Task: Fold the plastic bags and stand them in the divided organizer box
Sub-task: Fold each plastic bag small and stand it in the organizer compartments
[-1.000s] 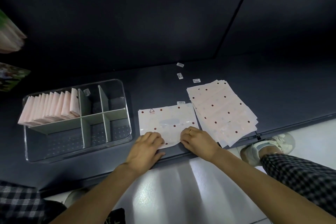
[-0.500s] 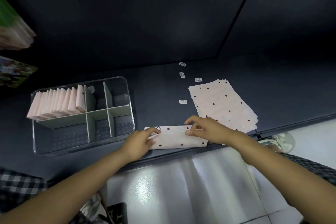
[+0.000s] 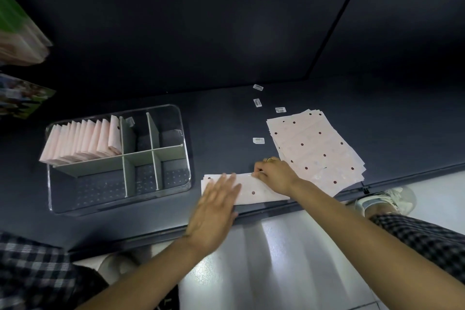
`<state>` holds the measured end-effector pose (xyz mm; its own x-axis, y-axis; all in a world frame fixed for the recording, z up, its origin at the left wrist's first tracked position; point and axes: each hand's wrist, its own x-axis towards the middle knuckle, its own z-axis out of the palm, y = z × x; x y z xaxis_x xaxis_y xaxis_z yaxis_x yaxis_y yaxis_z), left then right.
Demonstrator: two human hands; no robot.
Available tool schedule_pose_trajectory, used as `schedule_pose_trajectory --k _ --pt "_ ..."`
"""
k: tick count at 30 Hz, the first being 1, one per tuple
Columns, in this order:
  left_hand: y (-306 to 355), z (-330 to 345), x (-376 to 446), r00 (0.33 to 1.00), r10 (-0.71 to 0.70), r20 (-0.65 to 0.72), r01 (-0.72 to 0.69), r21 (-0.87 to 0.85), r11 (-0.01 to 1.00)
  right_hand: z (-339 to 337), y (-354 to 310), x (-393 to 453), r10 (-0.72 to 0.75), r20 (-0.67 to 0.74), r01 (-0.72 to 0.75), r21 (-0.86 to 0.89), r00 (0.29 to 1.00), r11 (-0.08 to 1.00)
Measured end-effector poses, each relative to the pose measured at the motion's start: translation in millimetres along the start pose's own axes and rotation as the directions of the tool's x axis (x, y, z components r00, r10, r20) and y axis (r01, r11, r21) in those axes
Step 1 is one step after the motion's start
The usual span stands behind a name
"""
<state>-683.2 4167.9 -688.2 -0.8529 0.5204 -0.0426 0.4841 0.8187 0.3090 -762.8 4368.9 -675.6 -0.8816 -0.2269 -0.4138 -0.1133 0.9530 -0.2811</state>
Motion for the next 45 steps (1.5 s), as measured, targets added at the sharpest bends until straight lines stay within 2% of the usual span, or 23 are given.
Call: schedule_pose_trajectory --k 3,6,13,20,21,22,23,24,25,26,27,28,29,30,32,34,40,45 --pt "5.2 13.4 -1.3 0.978 0.034 0.206 -0.063 0.14 0.988 2.0 1.0 0.5 -0.008 -0.02 0.008 0.011 1.0 1.0" --pt "3.2 20.9 0.7 0.961 -0.012 0.275 -0.04 0.185 0.982 0.9 3.5 -0.1 0.008 -0.04 -0.005 0.07 0.999 0.998" --pt "-2.2 29.4 1.5 0.953 -0.005 0.303 -0.06 0.204 0.977 1.8 -2.5 3.7 -0.016 -0.136 0.012 -0.026 0.991 1.0" --pt "-2.7 33.8 -2.1 0.956 0.023 0.294 -0.082 0.192 0.978 11.9 -20.9 8.0 -0.033 -0.079 0.037 0.045 0.996 0.998" --pt "-2.0 31.3 -5.0 0.963 0.025 0.268 -0.07 0.159 0.985 12.4 -21.5 6.6 -0.022 -0.07 0.027 0.063 0.997 0.998" --pt "1.3 29.0 -9.5 0.983 0.019 0.181 -0.038 0.103 0.994 13.2 -22.1 4.7 -0.009 -0.061 0.014 0.078 0.998 0.997" --pt "7.6 26.3 -15.2 1.0 -0.02 0.014 0.02 0.012 1.0 14.4 -22.7 2.1 0.009 -0.055 -0.004 0.089 0.998 0.996" --pt "16.5 25.8 -21.5 0.978 -0.12 -0.17 0.101 -0.119 0.988 16.1 -23.6 -0.9 0.031 -0.051 -0.025 0.105 0.998 0.994" --pt "28.0 26.3 -28.2 0.905 -0.295 -0.305 0.205 -0.296 0.933 18.5 -24.6 -4.2 0.056 -0.052 -0.049 0.123 0.997 0.991" --pt "40.6 25.5 -33.7 0.811 -0.506 -0.295 0.306 -0.523 0.795 21.2 -26.0 -7.2 0.086 -0.058 -0.077 0.143 0.995 0.987" --pt "52.7 25.1 -36.4 0.722 -0.68 -0.131 0.373 -0.754 0.541 24.3 -27.8 -10.9 0.119 -0.069 -0.106 0.162 0.991 0.981" --pt "63.1 25.4 -35.9 0.637 -0.767 0.082 0.408 -0.879 0.245 27.3 -30.1 -14.9 0.154 -0.084 -0.137 0.181 0.985 0.974" --pt "69.5 25.6 -34.1 0.576 -0.775 0.26 0.416 -0.909 0.004 30.3 -32.4 -19.0 0.188 -0.097 -0.166 0.199 0.977 0.966" --pt "73.2 24.5 -30.8 0.539 -0.751 0.381 0.413 -0.897 -0.159 33.2 -34.3 -23.2 0.22 -0.105 -0.193 0.218 0.97 0.957" --pt "75.1 20.4 -24.2 0.505 -0.693 0.515 0.379 -0.853 -0.358 39.0 -37.8 -32.6 0.266 -0.115 -0.229 0.263 0.957 0.937" --pt "73.8 15.8 -20.1 0.481 -0.674 0.561 0.361 -0.827 -0.431 45.1 -40.3 -42.2 0.297 -0.128 -0.248 0.302 0.946 0.92" --pt "73.0 11.2 -16.7 0.45 -0.659 0.603 0.336 -0.798 -0.5 54.7 -44.4 -61.4 0.332 -0.074 -0.284 0.364 0.941 0.887" --pt "70.9 -0.2 -15.5 0.513 -0.618 0.596 0.324 -0.801 -0.504 49.9 -38.7 -67.0 0.381 0.043 -0.346 0.521 0.924 0.78"
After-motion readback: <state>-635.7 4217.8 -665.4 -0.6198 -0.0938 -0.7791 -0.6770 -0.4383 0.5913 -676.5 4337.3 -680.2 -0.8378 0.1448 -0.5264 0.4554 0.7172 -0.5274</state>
